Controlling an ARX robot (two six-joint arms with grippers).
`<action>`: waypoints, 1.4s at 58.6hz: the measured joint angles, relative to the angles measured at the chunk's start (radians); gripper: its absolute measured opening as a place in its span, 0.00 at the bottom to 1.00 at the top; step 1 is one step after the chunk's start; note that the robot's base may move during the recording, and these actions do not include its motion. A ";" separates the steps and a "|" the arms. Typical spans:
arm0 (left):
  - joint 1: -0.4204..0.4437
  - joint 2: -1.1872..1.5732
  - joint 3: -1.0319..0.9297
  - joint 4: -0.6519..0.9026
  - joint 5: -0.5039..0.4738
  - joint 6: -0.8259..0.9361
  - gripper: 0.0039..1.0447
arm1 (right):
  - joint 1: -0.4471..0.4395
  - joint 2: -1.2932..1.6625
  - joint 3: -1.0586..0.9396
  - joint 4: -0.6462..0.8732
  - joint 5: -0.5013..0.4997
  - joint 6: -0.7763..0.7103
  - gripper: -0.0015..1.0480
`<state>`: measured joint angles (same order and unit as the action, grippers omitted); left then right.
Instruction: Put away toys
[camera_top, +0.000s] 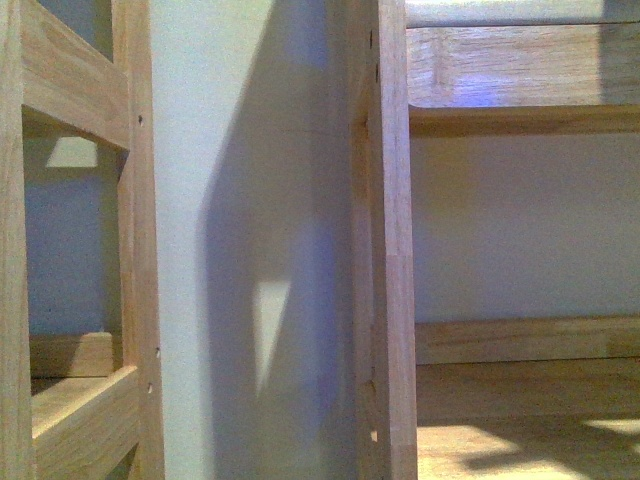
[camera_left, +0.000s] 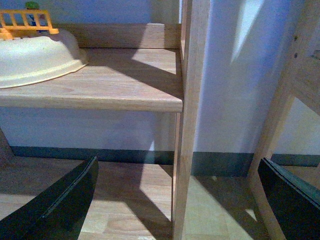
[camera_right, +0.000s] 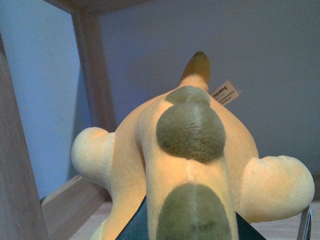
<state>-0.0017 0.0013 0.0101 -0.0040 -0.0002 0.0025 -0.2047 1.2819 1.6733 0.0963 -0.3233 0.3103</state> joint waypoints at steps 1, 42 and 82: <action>0.000 0.000 0.000 0.000 0.000 0.000 0.94 | 0.014 0.011 0.013 0.000 0.009 -0.004 0.09; 0.000 0.000 0.000 0.000 0.000 0.000 0.94 | 0.240 0.204 0.104 0.085 0.119 -0.019 0.09; 0.000 0.000 0.000 0.000 0.000 0.000 0.94 | 0.263 0.209 -0.057 0.237 0.117 0.117 0.09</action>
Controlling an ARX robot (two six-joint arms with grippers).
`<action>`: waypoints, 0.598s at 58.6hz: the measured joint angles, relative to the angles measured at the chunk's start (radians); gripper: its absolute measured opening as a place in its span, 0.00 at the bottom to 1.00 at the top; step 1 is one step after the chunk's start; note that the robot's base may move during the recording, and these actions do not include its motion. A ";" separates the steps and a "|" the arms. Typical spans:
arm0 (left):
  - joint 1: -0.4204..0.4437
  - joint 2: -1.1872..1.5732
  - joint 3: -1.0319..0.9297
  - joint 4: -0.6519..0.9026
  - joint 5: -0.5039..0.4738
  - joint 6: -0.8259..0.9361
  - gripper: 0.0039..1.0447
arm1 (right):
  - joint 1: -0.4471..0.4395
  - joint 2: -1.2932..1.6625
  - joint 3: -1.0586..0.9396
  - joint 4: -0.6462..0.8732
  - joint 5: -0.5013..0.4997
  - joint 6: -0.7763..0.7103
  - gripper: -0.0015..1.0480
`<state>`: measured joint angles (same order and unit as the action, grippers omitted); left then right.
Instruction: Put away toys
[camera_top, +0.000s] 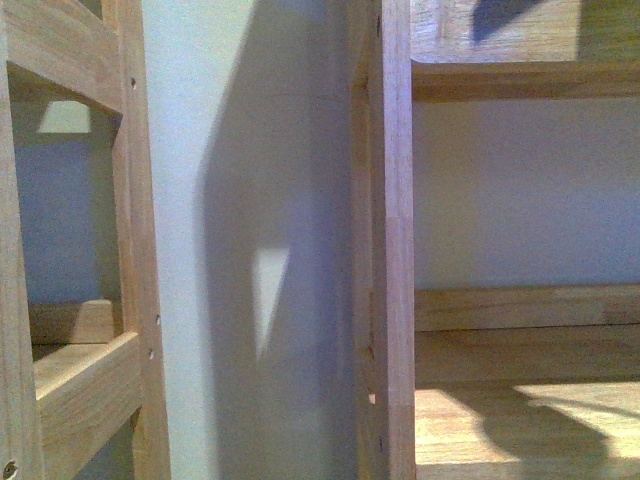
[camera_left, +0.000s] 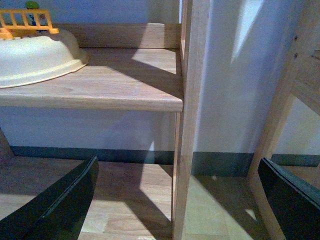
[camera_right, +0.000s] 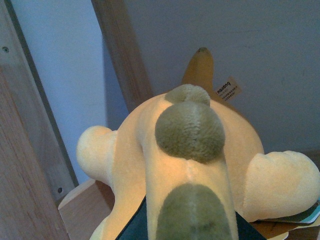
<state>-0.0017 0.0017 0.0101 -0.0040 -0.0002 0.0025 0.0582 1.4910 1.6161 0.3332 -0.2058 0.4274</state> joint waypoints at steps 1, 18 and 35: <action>0.000 0.000 0.000 0.000 0.000 0.000 0.94 | 0.001 0.000 0.000 0.000 0.000 0.003 0.09; 0.000 0.000 0.000 0.000 0.000 0.000 0.94 | 0.020 0.042 0.049 -0.021 0.008 0.034 0.09; 0.000 0.000 0.000 0.000 0.000 0.000 0.94 | 0.031 0.047 0.062 -0.043 0.018 0.025 0.22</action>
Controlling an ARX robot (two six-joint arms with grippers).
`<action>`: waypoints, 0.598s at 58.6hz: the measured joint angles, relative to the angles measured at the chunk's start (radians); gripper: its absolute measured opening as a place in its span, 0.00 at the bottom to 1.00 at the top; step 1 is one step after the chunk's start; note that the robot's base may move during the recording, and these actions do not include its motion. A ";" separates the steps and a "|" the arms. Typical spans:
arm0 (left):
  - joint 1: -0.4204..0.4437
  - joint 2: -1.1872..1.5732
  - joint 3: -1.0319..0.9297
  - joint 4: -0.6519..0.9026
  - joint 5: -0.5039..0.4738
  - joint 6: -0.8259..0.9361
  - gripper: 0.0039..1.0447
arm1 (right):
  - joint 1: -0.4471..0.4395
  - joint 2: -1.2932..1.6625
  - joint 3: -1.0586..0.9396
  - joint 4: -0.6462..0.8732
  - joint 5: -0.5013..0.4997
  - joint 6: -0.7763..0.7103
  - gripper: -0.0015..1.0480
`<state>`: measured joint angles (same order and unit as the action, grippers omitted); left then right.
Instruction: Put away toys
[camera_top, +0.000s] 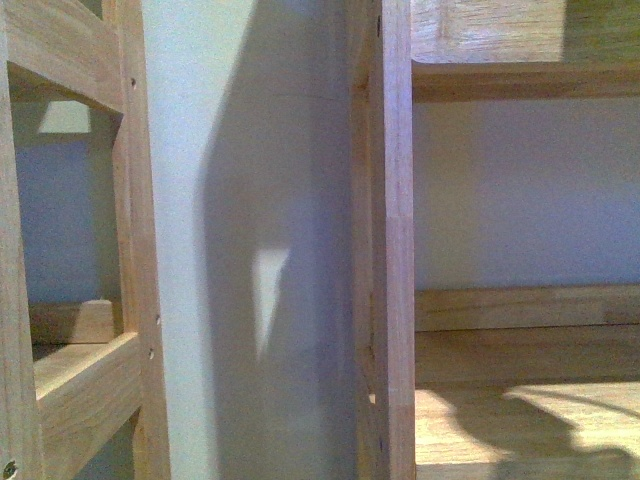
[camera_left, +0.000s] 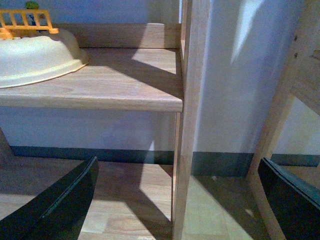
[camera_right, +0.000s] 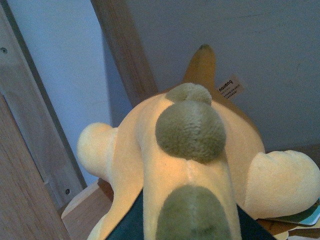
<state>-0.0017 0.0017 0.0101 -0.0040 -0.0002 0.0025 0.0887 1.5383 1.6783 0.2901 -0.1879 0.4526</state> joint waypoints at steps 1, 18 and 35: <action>0.000 0.000 0.000 0.000 0.000 0.000 0.94 | 0.000 0.000 0.000 -0.002 0.000 -0.001 0.24; 0.000 0.000 0.000 0.000 0.000 0.000 0.94 | -0.010 -0.008 0.002 -0.033 0.014 -0.024 0.71; 0.000 0.000 0.000 0.000 0.000 0.000 0.94 | 0.015 -0.080 -0.024 -0.028 0.168 -0.235 0.98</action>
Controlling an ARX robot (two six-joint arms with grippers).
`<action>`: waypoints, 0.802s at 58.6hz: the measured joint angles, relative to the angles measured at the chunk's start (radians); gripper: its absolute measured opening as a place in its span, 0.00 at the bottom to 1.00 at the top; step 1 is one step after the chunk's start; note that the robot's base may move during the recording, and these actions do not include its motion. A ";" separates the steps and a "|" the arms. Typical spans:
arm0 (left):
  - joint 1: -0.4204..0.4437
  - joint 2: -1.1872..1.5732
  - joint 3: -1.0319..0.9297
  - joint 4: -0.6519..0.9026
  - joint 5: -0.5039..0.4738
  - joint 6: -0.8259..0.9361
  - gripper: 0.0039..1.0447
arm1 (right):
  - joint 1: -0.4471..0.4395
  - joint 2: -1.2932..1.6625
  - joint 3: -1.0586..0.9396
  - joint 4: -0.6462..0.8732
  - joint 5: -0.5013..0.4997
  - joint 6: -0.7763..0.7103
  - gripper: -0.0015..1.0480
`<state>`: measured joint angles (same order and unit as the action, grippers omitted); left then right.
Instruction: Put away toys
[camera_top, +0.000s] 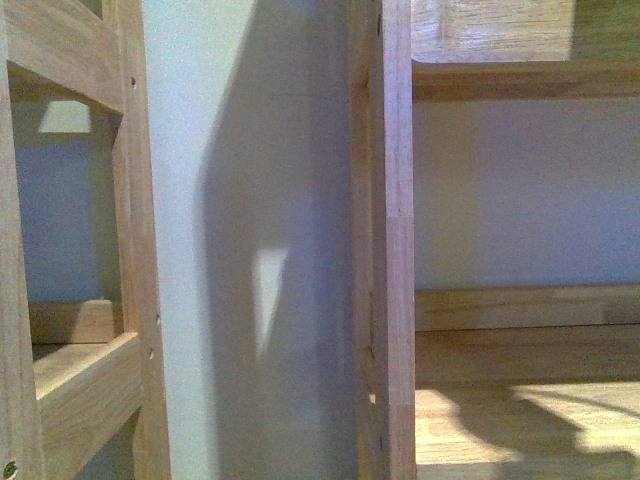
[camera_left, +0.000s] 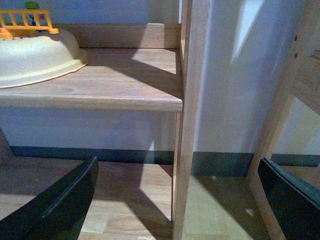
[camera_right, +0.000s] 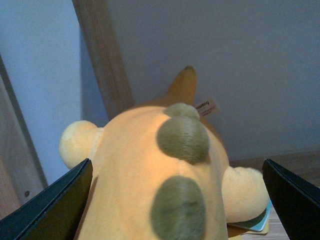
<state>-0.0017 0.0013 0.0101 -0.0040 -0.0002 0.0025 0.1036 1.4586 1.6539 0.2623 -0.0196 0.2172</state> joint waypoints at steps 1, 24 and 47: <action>0.000 0.000 0.000 0.000 0.000 0.000 0.94 | 0.001 -0.003 -0.001 0.001 0.003 -0.005 0.98; 0.000 0.000 0.000 0.000 0.000 0.000 0.94 | 0.041 -0.206 -0.113 0.041 0.125 -0.224 0.98; 0.000 0.000 0.000 0.000 0.000 0.000 0.94 | 0.002 -0.538 -0.362 0.042 0.226 -0.298 0.98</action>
<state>-0.0017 0.0013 0.0101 -0.0040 -0.0006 0.0025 0.1059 0.9203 1.2915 0.3046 0.2062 -0.0803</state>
